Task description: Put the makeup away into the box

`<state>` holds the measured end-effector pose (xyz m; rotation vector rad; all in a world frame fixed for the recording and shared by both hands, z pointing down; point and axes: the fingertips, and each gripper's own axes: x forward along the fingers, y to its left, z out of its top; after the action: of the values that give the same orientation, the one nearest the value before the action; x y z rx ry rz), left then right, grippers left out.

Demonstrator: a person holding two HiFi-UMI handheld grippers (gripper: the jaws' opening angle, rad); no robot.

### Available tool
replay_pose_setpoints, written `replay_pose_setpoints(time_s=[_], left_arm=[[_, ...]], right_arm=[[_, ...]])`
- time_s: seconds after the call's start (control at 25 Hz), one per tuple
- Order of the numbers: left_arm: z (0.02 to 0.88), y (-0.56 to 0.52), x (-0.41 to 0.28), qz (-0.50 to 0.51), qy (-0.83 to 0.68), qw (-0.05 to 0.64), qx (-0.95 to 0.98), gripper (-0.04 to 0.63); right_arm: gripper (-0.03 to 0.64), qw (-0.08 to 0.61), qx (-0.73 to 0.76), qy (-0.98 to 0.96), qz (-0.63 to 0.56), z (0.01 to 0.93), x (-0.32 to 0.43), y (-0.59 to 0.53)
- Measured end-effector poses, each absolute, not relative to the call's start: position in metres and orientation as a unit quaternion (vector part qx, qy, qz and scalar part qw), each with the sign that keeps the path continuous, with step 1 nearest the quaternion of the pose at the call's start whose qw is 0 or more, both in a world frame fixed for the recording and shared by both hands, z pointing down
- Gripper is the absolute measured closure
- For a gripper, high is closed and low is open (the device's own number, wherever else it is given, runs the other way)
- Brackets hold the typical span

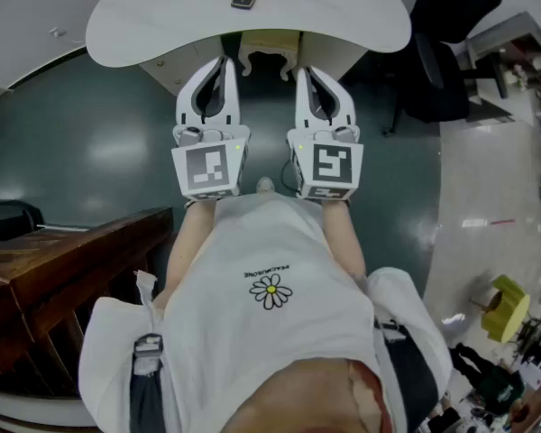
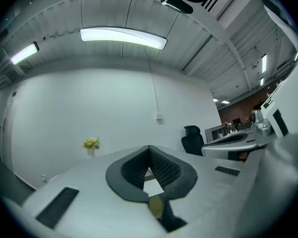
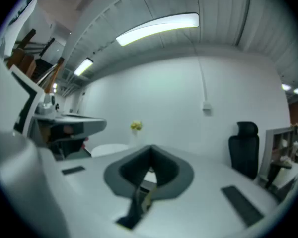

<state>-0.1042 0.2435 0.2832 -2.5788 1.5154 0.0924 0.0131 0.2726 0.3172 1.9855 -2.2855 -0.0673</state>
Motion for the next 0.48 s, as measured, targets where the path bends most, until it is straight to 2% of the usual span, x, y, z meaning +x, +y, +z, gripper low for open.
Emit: replay_pose_setpoints(time_s=[0.32,0.48], left_arm=[[0.285,0.239,-0.103,0.034,0.511,0.065,-0.857,0.575],[0.289,0.236,-0.100,0.017,0.513,0.054,-0.856,0.575]], right_arm=[[0.588,0.059,0.653,-0.755,-0.023,0.317,0.018,0.270],[0.586,0.027,0.647,-0.762,0.009,0.322,0.026,0.270]])
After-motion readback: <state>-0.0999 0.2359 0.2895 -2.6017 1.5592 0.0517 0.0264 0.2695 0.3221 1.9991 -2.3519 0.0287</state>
